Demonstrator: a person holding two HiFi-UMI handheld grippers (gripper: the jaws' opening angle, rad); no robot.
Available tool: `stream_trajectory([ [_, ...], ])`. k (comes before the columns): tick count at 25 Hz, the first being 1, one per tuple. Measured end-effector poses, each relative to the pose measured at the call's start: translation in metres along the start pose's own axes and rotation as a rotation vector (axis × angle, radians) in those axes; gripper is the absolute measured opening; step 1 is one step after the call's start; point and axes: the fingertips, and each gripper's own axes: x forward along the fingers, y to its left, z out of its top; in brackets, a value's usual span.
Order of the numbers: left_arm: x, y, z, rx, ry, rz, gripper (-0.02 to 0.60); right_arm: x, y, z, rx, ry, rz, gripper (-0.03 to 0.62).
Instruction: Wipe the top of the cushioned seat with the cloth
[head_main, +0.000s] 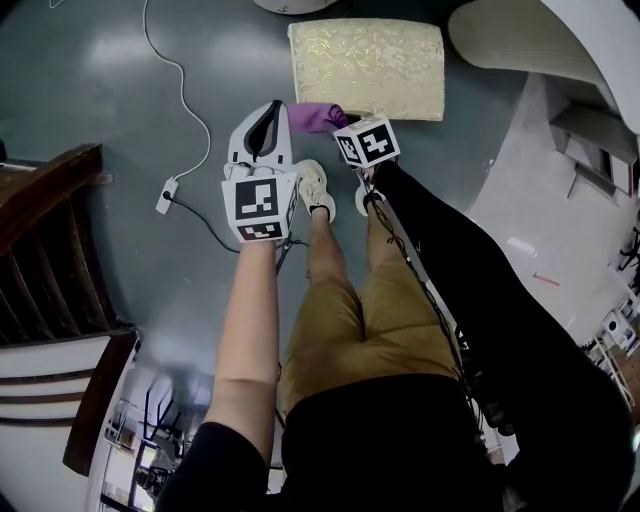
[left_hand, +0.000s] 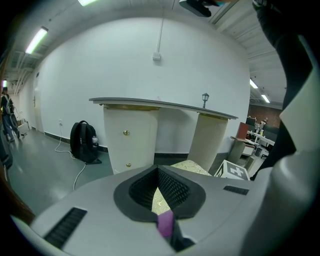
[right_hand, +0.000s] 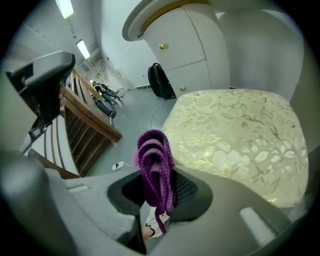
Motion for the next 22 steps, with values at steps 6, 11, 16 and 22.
stream_trajectory([
  [6,0.008,-0.022,0.013,0.026,-0.004,-0.023,0.008,-0.057,-0.093,-0.026,0.103,-0.025,-0.173,0.089],
  [11,0.014,-0.046,0.033,0.067,-0.013,-0.047,0.008,-0.116,-0.169,-0.047,0.153,-0.045,-0.305,0.089],
  [16,0.021,-0.071,0.051,0.095,-0.02,-0.05,0.008,-0.182,-0.235,-0.076,0.188,-0.026,-0.405,0.089],
  [22,0.028,-0.106,0.068,0.11,-0.021,-0.057,0.008,-0.233,-0.257,-0.089,0.196,0.0,-0.412,0.089],
])
